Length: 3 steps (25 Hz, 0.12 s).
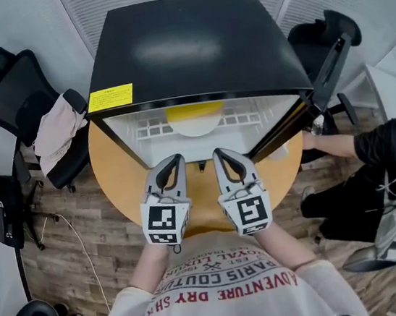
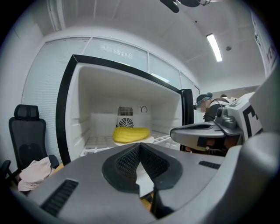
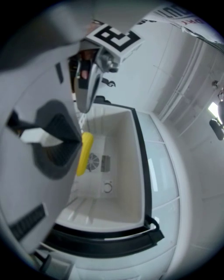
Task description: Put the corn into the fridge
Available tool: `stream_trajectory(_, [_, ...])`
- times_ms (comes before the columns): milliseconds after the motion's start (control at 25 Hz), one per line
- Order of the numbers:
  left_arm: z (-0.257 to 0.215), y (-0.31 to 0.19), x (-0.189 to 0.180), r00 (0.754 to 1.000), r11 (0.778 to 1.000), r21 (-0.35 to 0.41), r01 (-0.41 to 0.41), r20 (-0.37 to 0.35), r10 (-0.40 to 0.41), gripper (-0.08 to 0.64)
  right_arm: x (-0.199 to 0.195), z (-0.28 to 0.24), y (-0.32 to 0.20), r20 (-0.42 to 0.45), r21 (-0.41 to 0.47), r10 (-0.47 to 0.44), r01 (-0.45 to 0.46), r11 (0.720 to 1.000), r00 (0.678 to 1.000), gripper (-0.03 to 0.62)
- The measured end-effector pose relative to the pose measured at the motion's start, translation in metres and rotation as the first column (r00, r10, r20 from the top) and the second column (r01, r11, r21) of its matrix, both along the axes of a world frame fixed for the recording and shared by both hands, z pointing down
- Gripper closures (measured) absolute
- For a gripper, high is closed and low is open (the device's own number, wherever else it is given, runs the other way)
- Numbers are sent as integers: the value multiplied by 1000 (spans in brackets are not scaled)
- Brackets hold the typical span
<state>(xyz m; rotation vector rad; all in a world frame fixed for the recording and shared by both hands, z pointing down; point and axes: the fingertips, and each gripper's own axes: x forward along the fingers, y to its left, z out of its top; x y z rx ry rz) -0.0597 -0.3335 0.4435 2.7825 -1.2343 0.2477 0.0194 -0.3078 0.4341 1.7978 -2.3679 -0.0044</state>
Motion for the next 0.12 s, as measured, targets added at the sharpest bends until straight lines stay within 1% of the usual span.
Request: stream_trajectory(120, [-1, -3, 0, 1000, 1000, 5, 2, 0, -2, 535, 0, -1, -3, 5, 2, -3, 3, 1000, 1000, 565])
